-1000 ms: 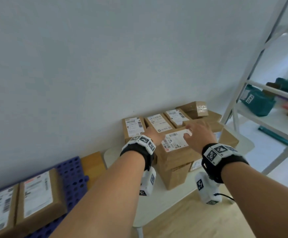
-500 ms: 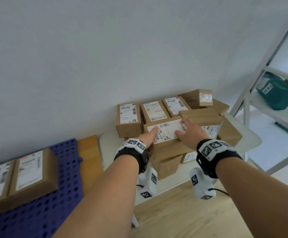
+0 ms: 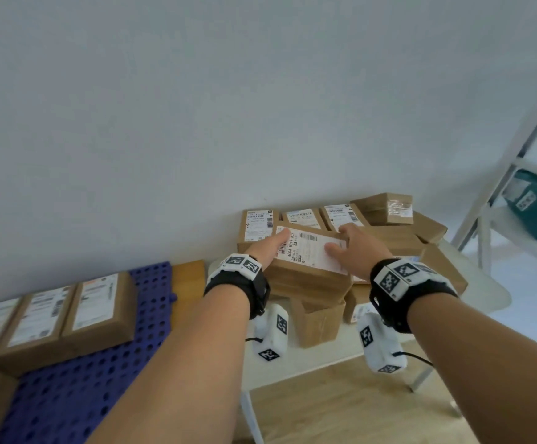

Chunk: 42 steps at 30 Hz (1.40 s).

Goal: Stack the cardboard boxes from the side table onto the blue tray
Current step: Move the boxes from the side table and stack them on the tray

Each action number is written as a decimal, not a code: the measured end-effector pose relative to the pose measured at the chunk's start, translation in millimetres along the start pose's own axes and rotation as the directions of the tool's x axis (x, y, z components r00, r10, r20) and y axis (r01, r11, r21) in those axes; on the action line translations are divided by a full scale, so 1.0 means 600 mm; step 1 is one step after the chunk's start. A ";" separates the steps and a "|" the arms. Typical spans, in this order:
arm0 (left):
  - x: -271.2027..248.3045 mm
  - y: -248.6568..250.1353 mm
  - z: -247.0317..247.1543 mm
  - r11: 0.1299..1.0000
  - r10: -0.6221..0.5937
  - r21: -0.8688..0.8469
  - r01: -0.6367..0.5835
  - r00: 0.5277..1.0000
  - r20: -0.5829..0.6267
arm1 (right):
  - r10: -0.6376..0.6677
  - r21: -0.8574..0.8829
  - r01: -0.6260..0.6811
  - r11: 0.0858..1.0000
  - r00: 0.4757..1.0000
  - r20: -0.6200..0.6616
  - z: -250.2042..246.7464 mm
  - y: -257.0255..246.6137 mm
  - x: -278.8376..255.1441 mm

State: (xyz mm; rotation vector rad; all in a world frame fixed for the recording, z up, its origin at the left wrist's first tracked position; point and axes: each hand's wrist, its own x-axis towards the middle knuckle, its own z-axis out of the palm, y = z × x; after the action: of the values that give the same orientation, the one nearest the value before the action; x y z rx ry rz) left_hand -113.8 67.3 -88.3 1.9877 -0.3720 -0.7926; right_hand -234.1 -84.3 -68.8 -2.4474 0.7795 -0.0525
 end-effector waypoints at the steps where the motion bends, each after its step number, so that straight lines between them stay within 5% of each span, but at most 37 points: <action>1: -0.010 -0.001 -0.010 1.000 0.001 0.001 -0.001 1.000 -0.003 | -0.013 0.002 0.013 1.000 1.000 0.008 -0.001 -0.007 -0.003; 7: -0.066 -0.038 -0.077 0.994 -0.093 -0.066 0.091 0.996 -0.013 | -0.132 0.023 0.130 0.991 0.983 0.124 0.025 -0.061 -0.020; 13: -0.124 -0.066 -0.131 0.988 -0.152 -0.027 0.152 0.988 -0.001 | -0.255 0.097 0.236 0.967 0.914 0.315 0.077 -0.127 -0.053; 19: -0.168 -0.115 -0.192 0.968 -0.202 -0.136 0.210 0.977 0.069 | -0.281 0.299 0.157 0.941 0.856 0.435 0.136 -0.181 -0.064; 27: -0.223 -0.225 -0.294 0.952 -0.244 -0.179 0.246 0.969 0.035 | -0.273 0.344 0.078 0.936 0.779 0.564 0.260 -0.286 -0.081; 38: -0.215 -0.388 -0.498 0.966 -0.246 -0.087 0.243 0.969 -0.025 | -0.256 0.360 0.025 0.933 0.749 0.611 0.414 -0.464 -0.128; 42: -0.226 -0.429 -0.562 0.966 -0.253 -0.066 0.249 0.965 -0.065 | -0.221 0.408 -0.045 0.912 0.784 0.580 0.484 -0.511 -0.137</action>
State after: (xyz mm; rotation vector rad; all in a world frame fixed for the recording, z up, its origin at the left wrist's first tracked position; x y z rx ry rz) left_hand -5.3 497.0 -135.4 2.0274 -0.0532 -0.8751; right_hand -84.6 312.8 -140.5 -1.9131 0.3065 0.4891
